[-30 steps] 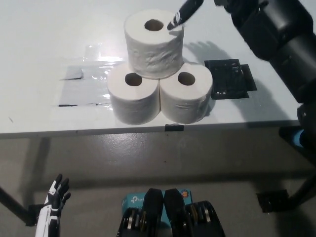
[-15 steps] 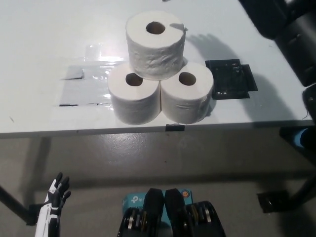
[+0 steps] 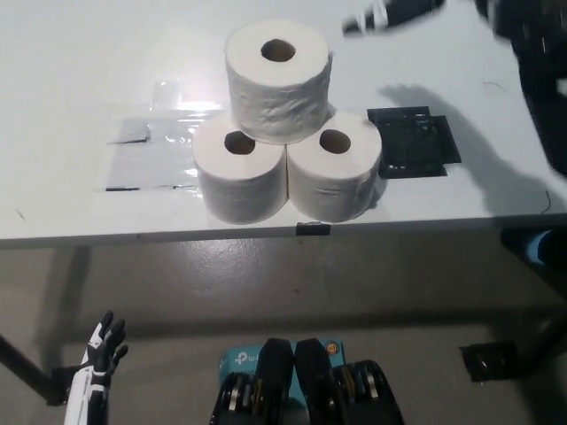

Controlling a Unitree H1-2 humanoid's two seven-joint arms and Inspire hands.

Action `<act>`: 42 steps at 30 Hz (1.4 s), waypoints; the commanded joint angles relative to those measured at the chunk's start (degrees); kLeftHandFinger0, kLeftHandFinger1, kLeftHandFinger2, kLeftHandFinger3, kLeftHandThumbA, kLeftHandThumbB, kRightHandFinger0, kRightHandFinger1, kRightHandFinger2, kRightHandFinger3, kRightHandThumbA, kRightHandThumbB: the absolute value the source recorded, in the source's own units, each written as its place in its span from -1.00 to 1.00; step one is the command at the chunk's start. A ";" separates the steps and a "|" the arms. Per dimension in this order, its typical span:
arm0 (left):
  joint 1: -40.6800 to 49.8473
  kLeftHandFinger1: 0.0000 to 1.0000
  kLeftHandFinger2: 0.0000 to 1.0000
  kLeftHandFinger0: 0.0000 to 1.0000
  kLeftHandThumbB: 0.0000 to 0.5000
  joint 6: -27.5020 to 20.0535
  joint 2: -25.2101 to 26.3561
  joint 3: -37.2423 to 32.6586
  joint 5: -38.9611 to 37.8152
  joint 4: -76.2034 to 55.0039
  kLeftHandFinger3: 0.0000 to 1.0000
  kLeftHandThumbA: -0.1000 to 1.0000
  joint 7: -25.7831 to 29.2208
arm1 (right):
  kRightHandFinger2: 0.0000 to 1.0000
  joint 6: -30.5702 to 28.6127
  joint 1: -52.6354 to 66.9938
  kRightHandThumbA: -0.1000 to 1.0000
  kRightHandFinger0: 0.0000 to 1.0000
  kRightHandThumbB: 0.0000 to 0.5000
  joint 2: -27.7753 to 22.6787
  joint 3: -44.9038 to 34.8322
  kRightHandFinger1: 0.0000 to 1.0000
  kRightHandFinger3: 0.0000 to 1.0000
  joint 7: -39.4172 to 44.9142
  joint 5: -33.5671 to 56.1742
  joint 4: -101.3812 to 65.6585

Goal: A few rolls of toilet paper are kept infront of the robot and the robot uses its right hand to lift one of the rolls and and places it on top of the other rolls to stack it.

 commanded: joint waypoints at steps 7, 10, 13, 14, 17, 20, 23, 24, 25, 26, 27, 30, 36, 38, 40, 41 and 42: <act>-0.93 1.00 1.00 1.00 -0.89 -2.32 1.22 1.44 -4.93 1.86 1.00 1.00 -0.54 | 1.00 -22.84 58.97 0.80 1.00 -0.14 10.12 -20.66 1.00 1.00 -23.57 43.25 -67.74; -1.42 1.00 1.00 1.00 -1.00 -1.90 1.27 1.65 -4.81 1.93 1.00 1.00 -0.34 | 1.00 -31.16 65.43 0.81 1.00 -0.24 13.23 -18.60 1.00 1.00 -23.75 45.36 -64.74; -2.73 1.00 1.00 1.00 -1.00 -1.25 1.16 1.66 -4.94 2.14 1.00 1.00 -0.30 | 1.00 -34.89 66.89 0.78 1.00 -0.29 15.65 -17.95 1.00 1.00 -21.57 45.92 -59.23; -2.76 1.00 1.00 1.00 -1.00 -1.50 1.13 1.67 -4.94 2.19 1.00 1.00 -0.28 | 1.00 -34.23 67.65 0.80 1.00 -0.31 16.65 -18.04 1.00 1.00 -21.27 45.41 -57.99; -2.72 1.00 1.00 1.00 -1.00 -2.07 1.10 1.43 -4.47 2.19 1.00 1.00 -0.26 | 1.00 -35.79 70.14 0.87 1.00 -0.45 20.94 -19.06 1.00 1.00 -22.04 41.87 -53.33; -2.88 1.00 1.00 1.00 -1.00 -2.10 1.22 1.90 -5.31 1.99 1.00 1.00 -0.35 | 1.00 -38.18 69.80 0.85 1.00 -0.67 25.95 -19.96 1.00 1.00 -23.47 37.22 -45.46; -2.00 1.00 1.00 1.00 -1.00 -0.98 0.85 1.93 -5.51 0.70 1.00 1.00 -0.23 | 1.00 -39.80 69.59 0.82 1.00 -0.57 27.01 -20.40 1.00 1.00 -23.29 33.40 -39.47; -2.12 1.00 1.00 1.00 -1.00 -1.18 0.84 1.81 -5.47 0.75 1.00 1.00 -0.28 | 1.00 -41.25 68.87 0.85 0.93 -0.60 26.62 -20.53 1.00 1.00 -23.80 29.84 -34.89; -2.05 1.00 1.00 1.00 -1.00 -1.48 0.88 1.69 -5.41 0.82 1.00 1.00 -0.38 | 1.00 -41.46 68.53 0.87 0.90 -0.61 26.45 -20.59 0.99 1.00 -24.17 27.56 -32.19; -2.06 1.00 1.00 1.00 -1.00 -1.56 0.89 1.65 -5.36 0.84 1.00 1.00 -0.39 | 1.00 -41.45 68.46 0.86 0.88 -0.54 26.65 -20.64 0.98 1.00 -24.34 27.03 -30.98; -2.06 1.00 1.00 1.00 -1.00 -1.67 0.91 1.54 -5.24 0.85 1.00 1.00 -0.42 | 1.00 -41.29 68.02 0.77 0.87 -0.55 26.87 -20.71 0.99 1.00 -24.45 26.45 -27.28; -1.50 1.00 1.00 1.00 -1.00 -1.50 0.82 1.11 -5.07 0.36 1.00 1.00 -0.64 | 1.00 -39.83 66.07 0.69 1.00 -0.39 26.48 -21.48 1.00 1.00 -25.22 24.71 -13.99; -0.13 1.00 1.00 1.00 -1.00 -0.17 0.19 0.95 -4.78 -1.14 1.00 1.00 -0.20 | 1.00 -41.31 63.62 0.51 1.00 -0.15 24.69 -21.91 1.00 1.00 -23.13 26.28 -0.74; -0.59 1.00 1.00 1.00 -1.00 -0.28 -0.01 0.84 -4.60 -1.38 1.00 1.00 -0.03 | 1.00 -41.46 62.76 0.50 1.00 -0.09 23.96 -21.66 1.00 1.00 -23.21 25.82 0.19; -0.44 1.00 1.00 1.00 -1.00 -0.78 0.02 0.58 -4.28 -1.52 1.00 1.00 -0.10 | 1.00 -41.45 62.00 0.42 1.00 -0.07 24.10 -21.95 1.00 1.00 -21.83 28.33 1.51; -0.46 1.00 1.00 1.00 -1.00 -0.44 0.02 0.51 -4.07 -1.83 1.00 1.00 -0.05 | 1.00 -41.46 61.74 0.39 1.00 -0.09 24.01 -21.94 1.00 1.00 -21.79 28.43 1.82; -0.65 1.00 1.00 1.00 -1.00 -0.44 0.10 0.52 -4.09 -1.74 1.00 1.00 -0.07 | 1.00 -41.45 61.46 0.36 1.00 -0.10 23.91 -21.88 1.00 1.00 -22.09 27.99 1.98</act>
